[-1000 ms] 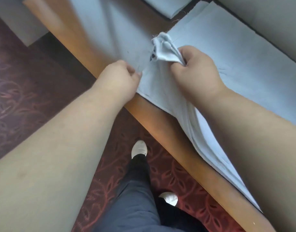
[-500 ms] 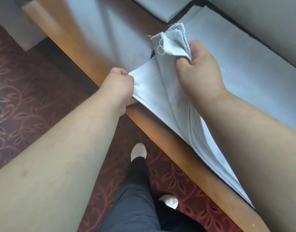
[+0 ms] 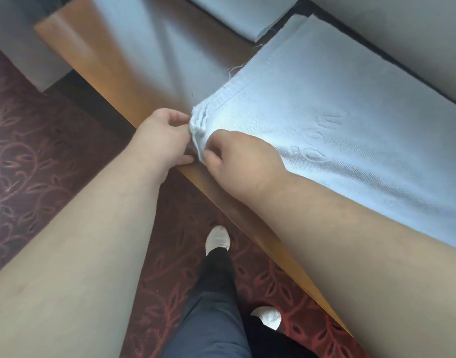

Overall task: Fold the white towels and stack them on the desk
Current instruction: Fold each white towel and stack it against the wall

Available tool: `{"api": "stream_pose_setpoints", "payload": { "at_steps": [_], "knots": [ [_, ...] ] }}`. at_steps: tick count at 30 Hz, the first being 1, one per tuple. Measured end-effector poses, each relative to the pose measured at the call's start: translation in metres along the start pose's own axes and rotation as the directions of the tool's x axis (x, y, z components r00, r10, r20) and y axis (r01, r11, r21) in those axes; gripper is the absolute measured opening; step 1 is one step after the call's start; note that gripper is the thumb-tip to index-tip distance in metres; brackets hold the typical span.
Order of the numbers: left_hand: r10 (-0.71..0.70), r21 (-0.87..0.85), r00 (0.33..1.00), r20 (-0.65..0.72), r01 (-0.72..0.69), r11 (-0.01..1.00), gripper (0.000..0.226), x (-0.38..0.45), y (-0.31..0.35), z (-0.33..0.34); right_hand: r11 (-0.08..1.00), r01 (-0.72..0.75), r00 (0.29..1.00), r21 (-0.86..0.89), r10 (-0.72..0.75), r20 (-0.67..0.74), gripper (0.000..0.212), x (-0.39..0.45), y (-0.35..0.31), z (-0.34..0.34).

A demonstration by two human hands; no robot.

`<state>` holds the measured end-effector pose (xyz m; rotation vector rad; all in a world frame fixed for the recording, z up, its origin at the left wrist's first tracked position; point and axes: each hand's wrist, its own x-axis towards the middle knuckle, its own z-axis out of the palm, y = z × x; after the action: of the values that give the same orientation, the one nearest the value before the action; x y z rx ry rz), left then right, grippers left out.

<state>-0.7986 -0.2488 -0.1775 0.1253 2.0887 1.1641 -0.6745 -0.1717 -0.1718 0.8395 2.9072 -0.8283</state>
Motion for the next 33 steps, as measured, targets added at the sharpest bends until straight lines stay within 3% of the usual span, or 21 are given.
{"api": "stream_pose_setpoints", "payload": {
  "at_steps": [2, 3, 4, 5, 6, 7, 8, 10, 11, 13, 15, 17, 18, 19, 22, 23, 25, 26, 27, 30, 33],
  "knots": [
    [0.002, 0.017, 0.998, -0.066, -0.001, 1.000, 0.025, 0.001, 0.002, -0.006, 1.000, 0.014, 0.999, 0.024, -0.015, 0.041, 0.023, -0.001, 0.003, -0.002],
    [0.068, 0.082, 0.982, -0.174, -0.055, 0.995, 0.028, 0.000, 0.004, -0.009, 0.999, 0.040, 0.998, 0.026, -0.042, 0.048, 0.026, -0.003, 0.004, -0.003],
    [0.225, 0.209, 0.927, -0.300, -0.166, 0.964, 0.032, -0.003, 0.008, -0.011, 0.997, 0.076, 0.995, 0.022, -0.077, 0.058, 0.029, -0.005, 0.005, -0.004],
    [0.436, 0.361, 0.826, -0.357, -0.308, 0.880, 0.036, -0.009, 0.015, -0.009, 0.993, 0.115, 0.990, 0.028, -0.117, 0.078, 0.032, -0.008, 0.006, -0.006],
    [0.619, 0.472, 0.723, -0.305, -0.450, 0.758, 0.038, -0.016, 0.023, -0.002, 0.986, 0.148, 0.982, 0.072, -0.155, 0.107, 0.033, -0.013, 0.006, -0.007],
    [0.725, 0.523, 0.665, -0.176, -0.561, 0.642, 0.037, -0.020, 0.030, 0.008, 0.972, 0.158, 0.976, 0.171, -0.180, 0.122, 0.032, -0.020, 0.008, -0.009],
    [0.759, 0.516, 0.651, -0.031, -0.640, 0.570, 0.035, -0.023, 0.039, 0.022, 0.944, 0.133, 0.981, 0.303, -0.169, 0.097, 0.029, -0.028, 0.011, -0.011],
    [0.688, 0.442, 0.703, 0.180, -0.683, 0.582, 0.033, -0.023, 0.054, 0.053, 0.862, 0.039, 0.996, 0.505, 0.010, -0.093, 0.030, -0.046, 0.027, -0.020],
    [0.654, 0.397, 0.710, 0.262, -0.697, 0.597, 0.033, -0.022, 0.059, 0.067, 0.844, -0.003, 0.968, 0.536, 0.137, -0.209, 0.033, -0.053, 0.040, -0.025],
    [0.642, 0.354, 0.622, 0.448, -0.783, 0.511, 0.035, -0.014, 0.064, 0.094, 0.900, -0.128, 0.882, 0.417, 0.295, -0.367, 0.035, -0.065, 0.072, -0.033],
    [0.528, 0.446, 0.531, 0.663, -0.846, 0.291, 0.043, -0.002, 0.063, 0.116, 0.955, -0.283, 0.909, 0.089, 0.297, -0.293, 0.043, -0.074, 0.095, -0.035],
    [0.394, 0.587, 0.537, 0.746, -0.810, -0.008, 0.053, 0.011, 0.060, 0.129, 0.941, -0.295, 0.950, -0.168, 0.270, -0.158, 0.057, -0.081, 0.103, -0.027],
    [0.367, 0.626, 0.559, 0.743, -0.775, -0.086, 0.057, 0.016, 0.059, 0.132, 0.934, -0.284, 0.957, -0.215, 0.263, -0.122, 0.062, -0.082, 0.103, -0.024],
    [0.353, 0.656, 0.588, 0.728, -0.748, -0.106, 0.060, 0.019, 0.058, 0.133, 0.933, -0.280, 0.960, -0.228, 0.265, -0.093, 0.066, -0.083, 0.101, -0.022],
    [0.399, 0.736, 0.671, 0.625, -0.677, -0.016, 0.066, 0.013, 0.070, 0.146, 0.934, -0.270, 0.963, -0.233, 0.262, -0.064, 0.069, -0.082, 0.100, -0.022],
    [0.469, 0.733, 0.648, 0.600, -0.681, 0.003, 0.062, 0.009, 0.079, 0.158, 0.937, -0.268, 0.963, -0.223, 0.262, -0.057, 0.070, -0.081, 0.101, -0.024],
    [0.551, 0.641, 0.538, 0.638, -0.767, 0.006, 0.058, 0.006, 0.098, 0.191, 0.944, -0.259, 0.966, -0.202, 0.257, -0.038, 0.072, -0.080, 0.103, -0.024],
    [0.529, 0.588, 0.486, 0.696, -0.808, -0.030, 0.060, 0.008, 0.105, 0.207, 0.945, -0.257, 0.966, -0.200, 0.255, -0.037, 0.073, -0.079, 0.104, -0.023],
    [0.478, 0.577, 0.481, 0.735, -0.814, -0.069, 0.061, 0.014, 0.110, 0.220, 0.944, -0.260, 0.966, -0.202, 0.257, -0.039, 0.074, -0.079, 0.104, -0.023],
    [0.393, 0.706, 0.629, 0.671, -0.704, -0.078, 0.065, 0.059, 0.120, 0.233, 0.939, -0.267, 0.964, -0.218, 0.260, -0.059, 0.073, -0.079, 0.104, -0.023],
    [0.452, 0.746, 0.645, 0.616, -0.662, -0.070, 0.072, 0.096, 0.127, 0.225, 0.934, -0.301, 0.953, -0.192, 0.287, -0.097, 0.073, -0.080, 0.105, -0.018]
  ]
}}
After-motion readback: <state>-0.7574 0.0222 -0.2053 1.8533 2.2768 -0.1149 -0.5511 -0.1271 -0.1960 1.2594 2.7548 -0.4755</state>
